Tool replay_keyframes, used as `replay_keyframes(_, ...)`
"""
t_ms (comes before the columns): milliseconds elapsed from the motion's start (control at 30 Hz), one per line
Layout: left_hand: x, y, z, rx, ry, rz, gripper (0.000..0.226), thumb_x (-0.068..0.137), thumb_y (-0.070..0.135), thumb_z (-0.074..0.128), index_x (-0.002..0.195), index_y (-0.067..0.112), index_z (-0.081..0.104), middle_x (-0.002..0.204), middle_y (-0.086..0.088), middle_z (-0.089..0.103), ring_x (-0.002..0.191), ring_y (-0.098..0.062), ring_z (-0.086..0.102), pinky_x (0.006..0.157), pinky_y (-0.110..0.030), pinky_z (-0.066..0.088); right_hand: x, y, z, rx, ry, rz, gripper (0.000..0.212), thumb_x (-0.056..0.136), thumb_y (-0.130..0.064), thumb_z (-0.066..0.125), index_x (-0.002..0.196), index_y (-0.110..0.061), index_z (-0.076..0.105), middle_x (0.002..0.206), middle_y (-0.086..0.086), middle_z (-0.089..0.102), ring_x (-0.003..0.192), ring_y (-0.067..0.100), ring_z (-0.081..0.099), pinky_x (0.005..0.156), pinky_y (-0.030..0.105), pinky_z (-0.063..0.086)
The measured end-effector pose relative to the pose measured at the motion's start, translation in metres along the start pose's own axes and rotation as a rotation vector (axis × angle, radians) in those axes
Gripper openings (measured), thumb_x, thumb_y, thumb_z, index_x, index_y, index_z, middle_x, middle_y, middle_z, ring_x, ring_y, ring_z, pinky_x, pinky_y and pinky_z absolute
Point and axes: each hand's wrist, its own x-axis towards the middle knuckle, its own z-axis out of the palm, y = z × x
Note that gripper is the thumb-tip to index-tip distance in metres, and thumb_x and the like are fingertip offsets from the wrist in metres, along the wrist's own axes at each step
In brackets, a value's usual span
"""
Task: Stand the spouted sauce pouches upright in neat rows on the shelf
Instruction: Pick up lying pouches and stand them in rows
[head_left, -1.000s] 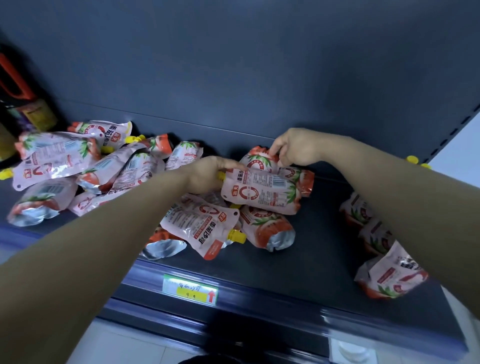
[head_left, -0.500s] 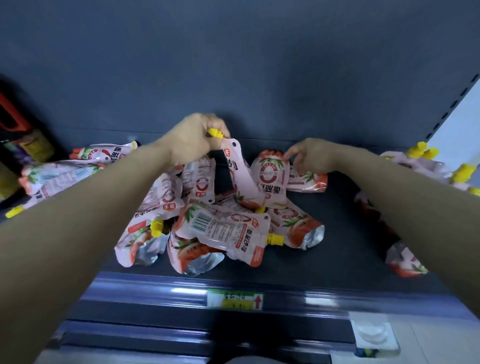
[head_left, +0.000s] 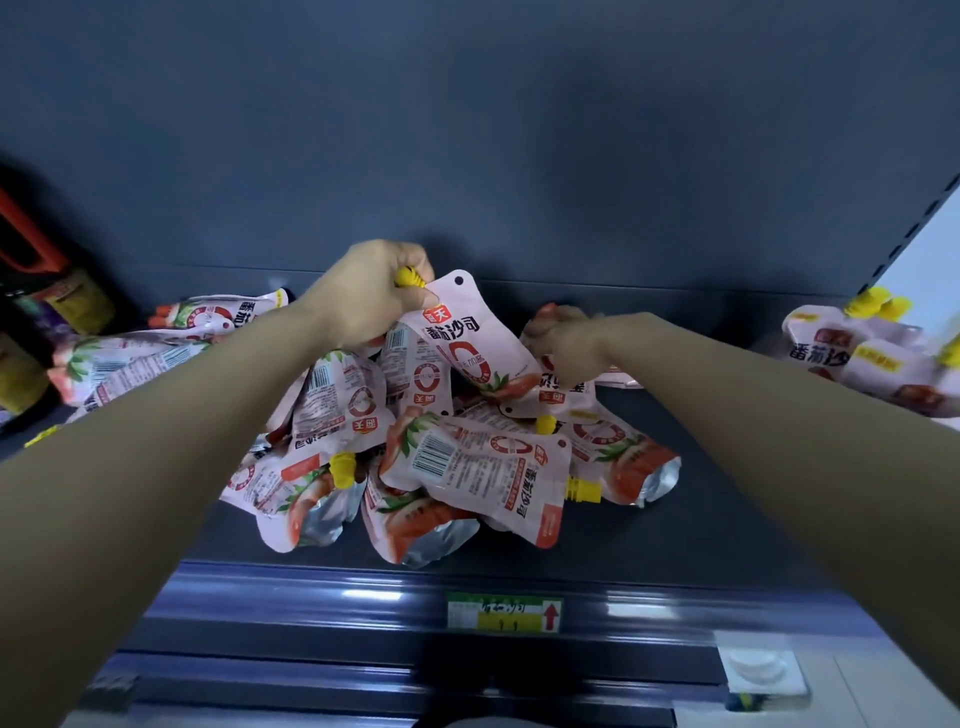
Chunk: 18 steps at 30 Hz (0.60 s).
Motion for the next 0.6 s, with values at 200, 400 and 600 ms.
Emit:
replay_keyframes(200, 0.004, 0.000, -0.003, 0.031, -0.025, -0.017, 0.011, 0.085, 0.016, 0.066, 0.079, 0.021, 0.058, 0.068, -0.001, 0.057, 0.056, -0.015, 0.050, 0.063, -0.029, 0.045, 0.036, 0.002, 0.004, -0.187, -0.020, 0.009, 0.083, 0.076, -0.049, 0.069, 0.146, -0.034, 0.028, 0.153, -0.008, 0.020, 0.138, 0.028, 0.017, 0.108, 0.045, 0.027)
replay_keyframes(400, 0.008, -0.001, -0.001, 0.042, -0.040, -0.052, 0.008, 0.085, 0.014, 0.066, 0.083, 0.019, 0.060, 0.065, 0.001, 0.058, 0.057, -0.017, 0.051, 0.064, -0.031, 0.046, 0.044, 0.013, 0.001, -0.211, 0.092, -0.073, 0.089, 0.067, -0.052, 0.076, 0.143, -0.029, 0.037, 0.150, -0.003, 0.029, 0.140, 0.028, 0.016, 0.109, 0.045, 0.023)
replay_keyframes(600, 0.014, 0.007, -0.005, 0.066, 0.011, -0.067, 0.003, 0.087, 0.015, 0.064, 0.084, 0.015, 0.063, 0.064, 0.002, 0.059, 0.052, -0.010, 0.050, 0.045, -0.016, 0.039, 0.048, 0.030, -0.001, -0.096, 0.167, -0.099, 0.044, 0.074, -0.049, 0.070, 0.113, -0.030, 0.059, 0.111, -0.003, 0.060, 0.116, 0.021, 0.043, 0.099, 0.040, 0.030)
